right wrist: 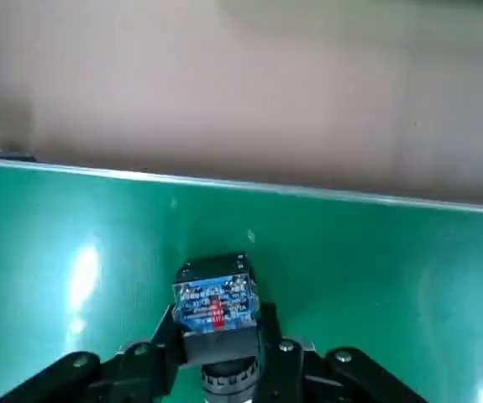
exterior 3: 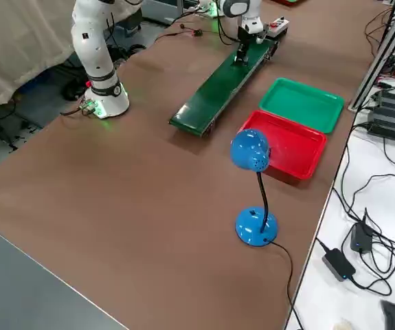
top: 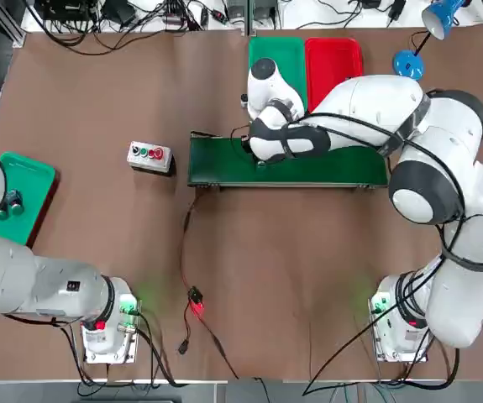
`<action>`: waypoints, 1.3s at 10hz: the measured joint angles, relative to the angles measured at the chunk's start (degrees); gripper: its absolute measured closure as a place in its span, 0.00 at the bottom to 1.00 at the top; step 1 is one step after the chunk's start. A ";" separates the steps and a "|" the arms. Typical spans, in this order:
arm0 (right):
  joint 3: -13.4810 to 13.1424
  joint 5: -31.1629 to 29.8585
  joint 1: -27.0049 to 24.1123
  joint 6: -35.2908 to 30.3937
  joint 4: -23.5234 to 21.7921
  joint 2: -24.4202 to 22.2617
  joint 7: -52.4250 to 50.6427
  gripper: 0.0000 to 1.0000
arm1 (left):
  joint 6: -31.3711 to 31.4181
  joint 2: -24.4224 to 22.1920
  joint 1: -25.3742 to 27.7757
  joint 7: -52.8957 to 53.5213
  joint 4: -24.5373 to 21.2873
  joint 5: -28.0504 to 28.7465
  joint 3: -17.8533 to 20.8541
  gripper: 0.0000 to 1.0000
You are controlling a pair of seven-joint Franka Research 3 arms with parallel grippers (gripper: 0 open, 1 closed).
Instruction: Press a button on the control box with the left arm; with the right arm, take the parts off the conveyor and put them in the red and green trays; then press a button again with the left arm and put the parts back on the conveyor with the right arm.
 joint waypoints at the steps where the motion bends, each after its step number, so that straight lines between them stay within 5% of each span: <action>1: -0.43 0.00 -1.05 -0.87 1.61 -0.05 0.00 0.59 | 0.00 0.00 0.01 0.00 0.00 0.00 0.02 0.00; 6: -0.83 -0.87 -13.92 -3.11 10.75 2.58 -2.86 0.59 | 0.00 0.05 0.04 0.00 0.00 0.00 0.07 0.00; 9: -0.82 -2.51 -17.23 3.51 15.14 8.14 -2.85 0.59 | -0.01 0.07 0.03 0.00 0.01 0.00 0.07 0.00; 13: -1.91 -6.83 -19.06 11.54 15.60 12.95 -2.82 0.59 | -0.01 0.08 0.01 0.00 0.01 0.00 0.06 0.00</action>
